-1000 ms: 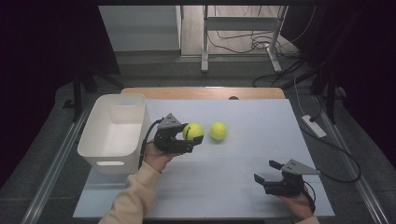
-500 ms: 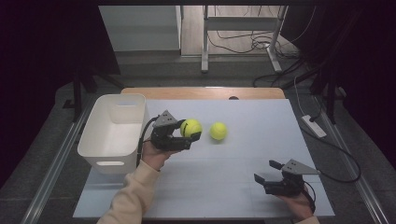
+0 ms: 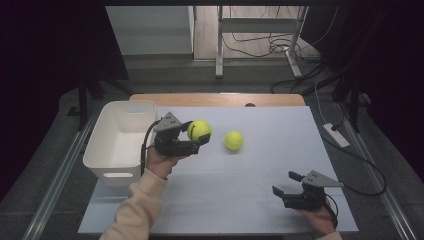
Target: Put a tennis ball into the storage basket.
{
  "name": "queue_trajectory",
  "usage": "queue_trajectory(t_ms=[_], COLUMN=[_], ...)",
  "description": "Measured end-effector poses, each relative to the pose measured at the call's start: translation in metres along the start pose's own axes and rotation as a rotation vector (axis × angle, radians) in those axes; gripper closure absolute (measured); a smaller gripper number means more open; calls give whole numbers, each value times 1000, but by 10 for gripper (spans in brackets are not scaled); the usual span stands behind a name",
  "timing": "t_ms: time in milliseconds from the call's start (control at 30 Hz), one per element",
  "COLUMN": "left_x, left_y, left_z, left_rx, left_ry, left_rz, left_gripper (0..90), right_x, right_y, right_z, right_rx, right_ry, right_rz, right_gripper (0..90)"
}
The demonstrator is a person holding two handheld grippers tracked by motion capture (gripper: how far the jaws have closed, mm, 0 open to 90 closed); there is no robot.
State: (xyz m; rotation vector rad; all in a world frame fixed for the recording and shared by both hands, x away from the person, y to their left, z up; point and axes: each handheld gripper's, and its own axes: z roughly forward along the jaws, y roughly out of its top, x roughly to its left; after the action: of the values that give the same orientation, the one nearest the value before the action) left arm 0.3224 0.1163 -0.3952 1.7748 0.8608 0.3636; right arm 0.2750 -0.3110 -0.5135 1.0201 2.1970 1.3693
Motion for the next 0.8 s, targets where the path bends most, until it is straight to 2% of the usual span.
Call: queue_trajectory(t_ms=[467, 800], left_x=[10, 15], left_y=[9, 12], left_z=[-14, -19], left_rx=[-41, -51], left_ry=[27, 49], left_rz=[-20, -31], left_gripper=[270, 270], right_x=[0, 0], right_y=[0, 0], right_z=[0, 0], right_rx=[1, 3], right_ry=[-2, -1], right_rz=[3, 2], right_gripper=[129, 129])
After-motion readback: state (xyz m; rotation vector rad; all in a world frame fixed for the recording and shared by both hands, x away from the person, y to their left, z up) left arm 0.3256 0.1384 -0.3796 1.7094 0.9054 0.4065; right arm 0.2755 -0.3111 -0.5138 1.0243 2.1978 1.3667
